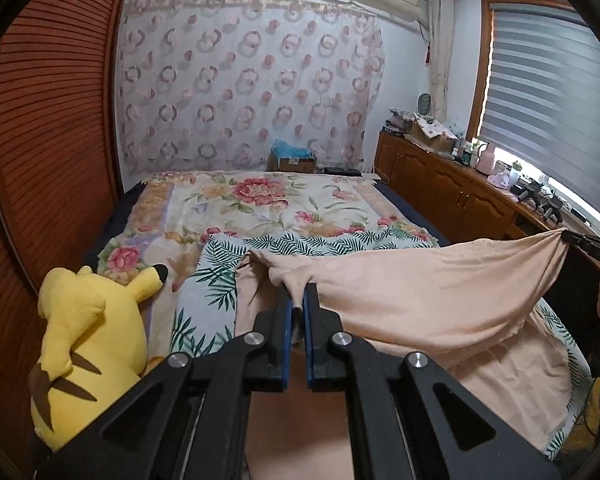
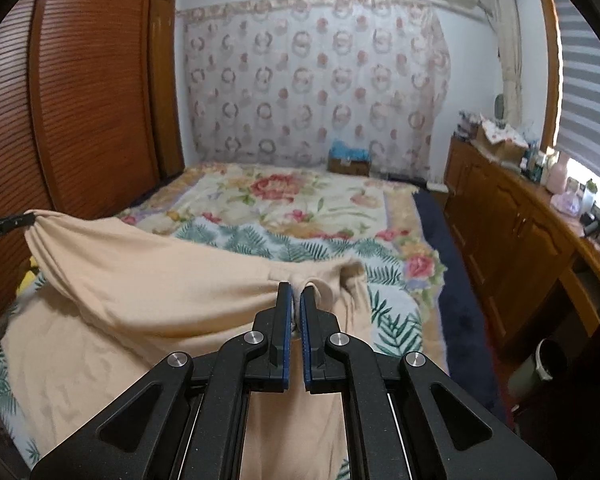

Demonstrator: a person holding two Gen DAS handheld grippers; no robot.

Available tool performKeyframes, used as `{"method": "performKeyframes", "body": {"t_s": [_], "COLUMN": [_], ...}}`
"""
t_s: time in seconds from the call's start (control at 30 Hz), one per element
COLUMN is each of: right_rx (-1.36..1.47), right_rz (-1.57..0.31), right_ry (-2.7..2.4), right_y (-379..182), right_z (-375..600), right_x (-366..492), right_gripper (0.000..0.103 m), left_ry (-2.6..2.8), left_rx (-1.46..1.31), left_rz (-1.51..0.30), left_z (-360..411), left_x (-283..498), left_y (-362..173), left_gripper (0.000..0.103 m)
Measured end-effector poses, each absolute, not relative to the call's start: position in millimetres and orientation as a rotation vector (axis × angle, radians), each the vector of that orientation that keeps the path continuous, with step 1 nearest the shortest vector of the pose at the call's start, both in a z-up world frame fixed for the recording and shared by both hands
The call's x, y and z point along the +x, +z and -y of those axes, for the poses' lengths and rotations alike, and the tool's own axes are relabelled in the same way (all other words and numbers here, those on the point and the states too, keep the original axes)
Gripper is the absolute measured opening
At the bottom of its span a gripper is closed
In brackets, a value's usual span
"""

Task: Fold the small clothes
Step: 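Lay the shirt flat on the bed and open both grippers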

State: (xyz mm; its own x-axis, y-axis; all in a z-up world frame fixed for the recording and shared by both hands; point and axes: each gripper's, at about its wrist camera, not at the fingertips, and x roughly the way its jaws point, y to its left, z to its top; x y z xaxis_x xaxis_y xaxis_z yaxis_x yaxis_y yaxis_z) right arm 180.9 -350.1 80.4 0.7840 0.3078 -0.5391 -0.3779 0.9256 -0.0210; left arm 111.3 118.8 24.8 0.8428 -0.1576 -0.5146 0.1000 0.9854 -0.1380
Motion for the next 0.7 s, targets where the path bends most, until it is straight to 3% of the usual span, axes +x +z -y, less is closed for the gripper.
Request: {"method": "performKeyframes", "body": {"t_s": [0.33,0.53,0.63,0.7], "right_rx": [-0.087,-0.094,-0.098,-0.097], "right_rz": [-0.505,-0.559,-0.647,-0.703], "right_ry": [0.38,0.391,0.388,0.377], "right_y": [107,87,52,30], "right_z": [381,390,390,391], "right_x": [108,69,64,66], "right_gripper": [0.001,0.001,0.002,0.002], "left_ry": [-0.118,-0.099,-0.096,-0.08], "left_rx": [-0.137,-0.119,-0.136,-0.136], "left_rz": [-0.564,-0.712,-0.766,-0.794], "left_z": [-128,-121,-120,-118], "left_x": [36,14,11,10], "left_y": [24,-28,-51,-60], "left_gripper": [0.003,0.004,0.009,0.018]}}
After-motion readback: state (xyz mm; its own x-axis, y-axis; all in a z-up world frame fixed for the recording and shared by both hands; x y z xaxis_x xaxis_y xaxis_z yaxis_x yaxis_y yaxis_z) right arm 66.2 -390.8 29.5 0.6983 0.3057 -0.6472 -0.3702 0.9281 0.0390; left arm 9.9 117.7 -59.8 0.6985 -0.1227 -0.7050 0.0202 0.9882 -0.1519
